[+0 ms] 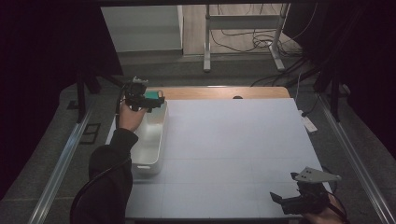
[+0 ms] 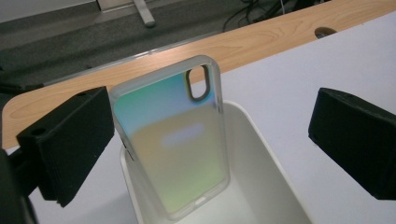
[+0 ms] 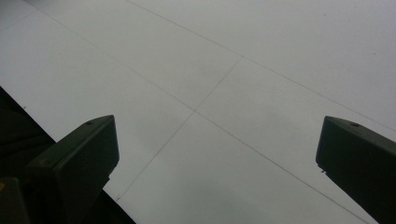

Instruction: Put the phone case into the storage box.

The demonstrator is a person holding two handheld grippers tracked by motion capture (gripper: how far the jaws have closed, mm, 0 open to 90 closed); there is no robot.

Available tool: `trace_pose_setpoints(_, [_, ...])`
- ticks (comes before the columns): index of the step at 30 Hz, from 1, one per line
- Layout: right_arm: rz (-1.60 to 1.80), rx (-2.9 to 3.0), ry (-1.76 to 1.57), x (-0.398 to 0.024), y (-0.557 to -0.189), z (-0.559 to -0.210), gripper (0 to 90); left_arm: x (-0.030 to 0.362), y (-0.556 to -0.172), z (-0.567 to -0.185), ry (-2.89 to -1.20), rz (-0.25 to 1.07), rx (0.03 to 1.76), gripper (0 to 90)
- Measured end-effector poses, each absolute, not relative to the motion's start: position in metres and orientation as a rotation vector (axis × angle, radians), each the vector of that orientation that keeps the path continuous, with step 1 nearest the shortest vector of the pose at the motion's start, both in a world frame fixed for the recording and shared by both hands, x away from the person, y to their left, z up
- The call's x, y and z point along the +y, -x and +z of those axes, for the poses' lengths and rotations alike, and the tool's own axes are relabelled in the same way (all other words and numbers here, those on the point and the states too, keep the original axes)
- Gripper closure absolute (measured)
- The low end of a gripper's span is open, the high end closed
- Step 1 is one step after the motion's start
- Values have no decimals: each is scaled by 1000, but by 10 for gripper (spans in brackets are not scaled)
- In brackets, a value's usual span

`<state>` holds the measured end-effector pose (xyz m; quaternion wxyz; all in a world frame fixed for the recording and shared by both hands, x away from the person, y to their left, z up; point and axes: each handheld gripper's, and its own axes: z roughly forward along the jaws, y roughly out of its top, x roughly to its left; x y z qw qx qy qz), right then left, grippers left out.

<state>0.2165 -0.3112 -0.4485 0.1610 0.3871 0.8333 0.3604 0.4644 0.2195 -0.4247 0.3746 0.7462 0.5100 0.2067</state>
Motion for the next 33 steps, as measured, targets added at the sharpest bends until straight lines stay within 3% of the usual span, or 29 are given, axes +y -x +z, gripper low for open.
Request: trace_pose_setpoints(33, [1015,2375,-1106,-311,-217,-449,0,217,-437,-425,-1904,452,1190,9])
